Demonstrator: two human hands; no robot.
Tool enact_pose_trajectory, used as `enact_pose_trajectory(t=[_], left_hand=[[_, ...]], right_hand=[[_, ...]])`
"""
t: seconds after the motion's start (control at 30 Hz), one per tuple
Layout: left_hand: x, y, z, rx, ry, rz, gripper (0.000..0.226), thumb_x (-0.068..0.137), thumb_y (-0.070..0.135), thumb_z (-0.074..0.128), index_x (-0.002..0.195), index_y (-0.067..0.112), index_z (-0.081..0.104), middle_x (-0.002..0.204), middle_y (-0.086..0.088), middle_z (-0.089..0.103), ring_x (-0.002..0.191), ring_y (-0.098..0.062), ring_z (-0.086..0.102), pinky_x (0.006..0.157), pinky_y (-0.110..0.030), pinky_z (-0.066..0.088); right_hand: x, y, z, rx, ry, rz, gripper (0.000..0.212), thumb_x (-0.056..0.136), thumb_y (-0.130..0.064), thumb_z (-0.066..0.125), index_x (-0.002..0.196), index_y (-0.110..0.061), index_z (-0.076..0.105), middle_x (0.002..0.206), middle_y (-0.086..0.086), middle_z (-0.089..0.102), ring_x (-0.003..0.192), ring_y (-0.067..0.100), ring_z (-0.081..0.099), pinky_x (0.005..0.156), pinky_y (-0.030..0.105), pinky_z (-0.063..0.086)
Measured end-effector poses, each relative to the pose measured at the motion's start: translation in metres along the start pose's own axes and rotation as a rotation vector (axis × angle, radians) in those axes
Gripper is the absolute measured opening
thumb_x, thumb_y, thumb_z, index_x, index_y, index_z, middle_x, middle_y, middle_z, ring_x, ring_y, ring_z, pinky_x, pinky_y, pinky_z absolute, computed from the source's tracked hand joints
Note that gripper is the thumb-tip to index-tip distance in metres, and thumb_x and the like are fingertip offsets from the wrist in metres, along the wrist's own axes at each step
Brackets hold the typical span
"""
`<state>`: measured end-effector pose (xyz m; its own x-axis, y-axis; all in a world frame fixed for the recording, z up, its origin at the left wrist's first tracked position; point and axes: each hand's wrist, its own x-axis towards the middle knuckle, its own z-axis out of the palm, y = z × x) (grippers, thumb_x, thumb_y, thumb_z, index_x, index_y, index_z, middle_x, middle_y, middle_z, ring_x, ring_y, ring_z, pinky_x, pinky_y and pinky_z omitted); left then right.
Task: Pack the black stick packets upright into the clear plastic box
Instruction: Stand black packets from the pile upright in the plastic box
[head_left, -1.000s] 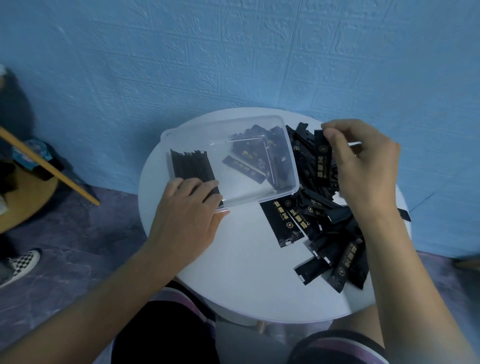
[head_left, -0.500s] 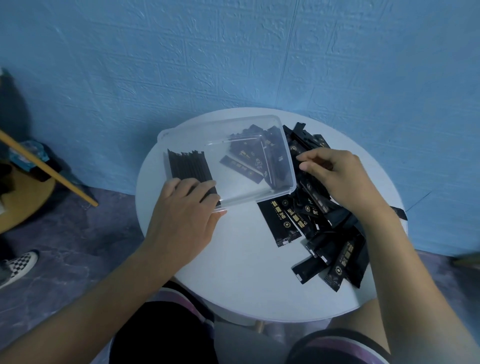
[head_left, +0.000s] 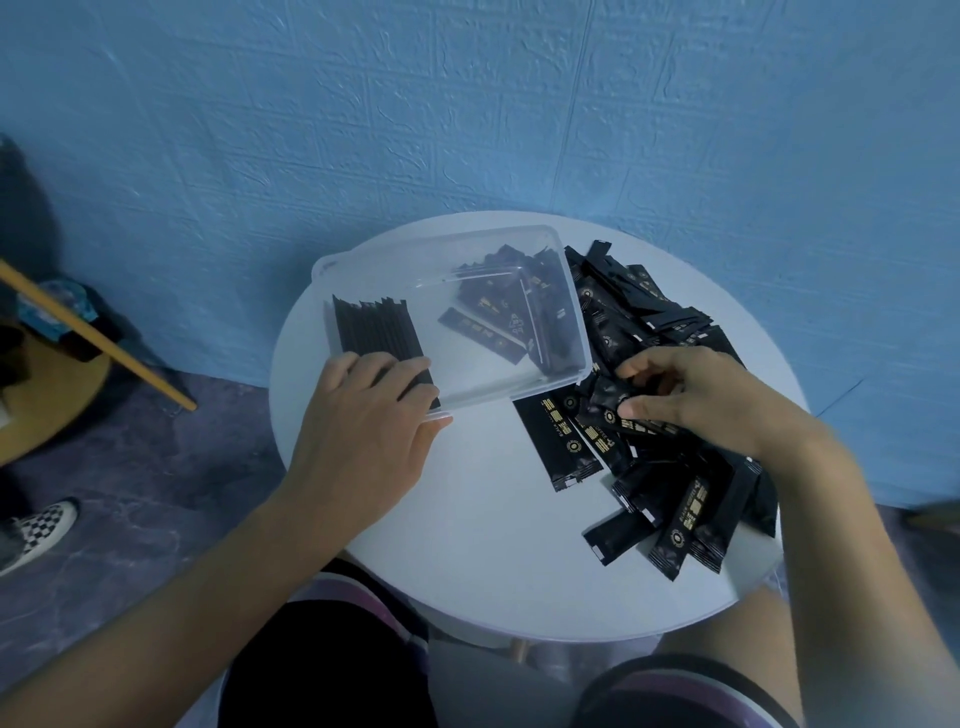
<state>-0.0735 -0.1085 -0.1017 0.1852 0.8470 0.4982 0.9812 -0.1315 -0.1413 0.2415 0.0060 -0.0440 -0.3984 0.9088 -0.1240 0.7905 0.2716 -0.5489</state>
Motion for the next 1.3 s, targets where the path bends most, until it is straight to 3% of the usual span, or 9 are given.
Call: enact_pose_trajectory(t=[0.2, 0.3, 0.4, 0.5, 0.63, 0.93, 1.03, 1.13, 1.3], left_hand=[[0.001, -0.001, -0.001, -0.003, -0.008, 0.005, 0.043, 0.098, 0.041, 0.043, 0.099, 0.015, 0.077, 0.124, -0.003, 0.071, 0.105, -0.028, 0.065, 0.094, -0.044, 0.036], [0.001, -0.002, 0.0, -0.004, -0.011, 0.004, 0.035, 0.1, 0.038, 0.05, 0.101, 0.015, 0.077, 0.124, -0.004, 0.071, 0.106, -0.028, 0.065, 0.095, -0.044, 0.035], [0.0, -0.001, 0.0, -0.012, -0.012, -0.001, 0.025, 0.096, 0.035, 0.063, 0.103, 0.014, 0.076, 0.125, -0.004, 0.071, 0.107, -0.029, 0.065, 0.097, -0.045, 0.035], [0.0, -0.001, -0.001, -0.006, -0.008, -0.009, 0.025, 0.098, 0.032, 0.061, 0.103, 0.014, 0.076, 0.125, -0.005, 0.071, 0.109, -0.03, 0.064, 0.097, -0.045, 0.035], [-0.003, 0.003, -0.002, -0.011, -0.003, -0.012, 0.024, 0.097, 0.032, 0.063, 0.102, 0.012, 0.075, 0.128, -0.007, 0.069, 0.123, -0.032, 0.06, 0.101, -0.047, 0.036], [-0.009, 0.012, -0.006, 0.004, -0.014, -0.024, 0.032, 0.099, 0.033, 0.051, 0.106, 0.012, 0.074, 0.13, -0.007, 0.067, 0.13, -0.029, 0.057, 0.111, -0.046, 0.029], [-0.01, 0.013, -0.007, 0.004, -0.007, -0.021, 0.034, 0.099, 0.034, 0.047, 0.109, 0.014, 0.073, 0.132, -0.006, 0.065, 0.129, -0.027, 0.057, 0.112, -0.045, 0.028], [-0.013, 0.012, -0.006, 0.01, 0.009, -0.02, 0.03, 0.098, 0.034, 0.052, 0.109, 0.015, 0.071, 0.132, -0.008, 0.061, 0.125, -0.024, 0.059, 0.112, -0.044, 0.028], [-0.012, 0.013, -0.005, 0.011, 0.026, -0.025, 0.028, 0.097, 0.034, 0.056, 0.115, 0.015, 0.067, 0.122, -0.007, 0.065, 0.118, -0.026, 0.062, 0.111, -0.043, 0.029]], right_hand=[[0.008, -0.004, 0.0, 0.039, 0.042, -0.04, 0.011, 0.087, -0.032, 0.078, 0.085, -0.032, 0.067, 0.071, -0.009, 0.068, 0.062, 0.018, 0.061, 0.068, 0.045, 0.056], [0.008, -0.009, -0.003, 0.119, 0.089, -0.062, 0.014, 0.091, -0.028, 0.074, 0.083, -0.021, 0.065, 0.061, -0.008, 0.06, 0.052, 0.035, 0.054, 0.056, 0.039, 0.051], [0.011, -0.015, -0.009, 0.249, 0.188, -0.134, 0.016, 0.092, -0.024, 0.073, 0.084, -0.012, 0.065, 0.061, -0.007, 0.056, 0.059, 0.019, 0.05, 0.06, 0.027, 0.046], [0.011, -0.034, -0.016, 0.435, 0.313, -0.242, 0.007, 0.093, -0.019, 0.071, 0.097, -0.012, 0.072, 0.086, 0.015, 0.072, 0.075, 0.015, 0.061, 0.076, 0.034, 0.05], [0.005, -0.087, -0.002, 0.696, 0.47, -0.414, 0.012, 0.093, -0.01, 0.069, 0.099, -0.018, 0.073, 0.089, 0.011, 0.073, 0.082, 0.013, 0.063, 0.08, 0.036, 0.053], [0.055, -0.142, 0.089, -0.02, 0.308, -0.195, 0.025, 0.094, -0.04, 0.064, 0.109, -0.019, 0.066, 0.096, -0.001, 0.073, 0.093, 0.025, 0.066, 0.072, 0.032, 0.04], [0.057, -0.143, 0.095, 0.057, 0.188, -0.185, 0.031, 0.096, -0.038, 0.063, 0.124, -0.023, 0.065, 0.098, -0.001, 0.073, 0.096, 0.022, 0.067, 0.084, 0.031, 0.046], [0.057, -0.137, 0.095, 0.197, 0.134, -0.181, 0.02, 0.096, -0.029, 0.063, 0.115, -0.023, 0.066, 0.081, -0.003, 0.073, 0.07, 0.013, 0.071, 0.086, 0.04, 0.056], [0.061, -0.136, 0.094, 0.231, 0.095, -0.171, 0.013, 0.094, -0.025, 0.065, 0.107, -0.023, 0.067, 0.073, 0.002, 0.074, 0.065, 0.013, 0.071, 0.085, 0.041, 0.057]])
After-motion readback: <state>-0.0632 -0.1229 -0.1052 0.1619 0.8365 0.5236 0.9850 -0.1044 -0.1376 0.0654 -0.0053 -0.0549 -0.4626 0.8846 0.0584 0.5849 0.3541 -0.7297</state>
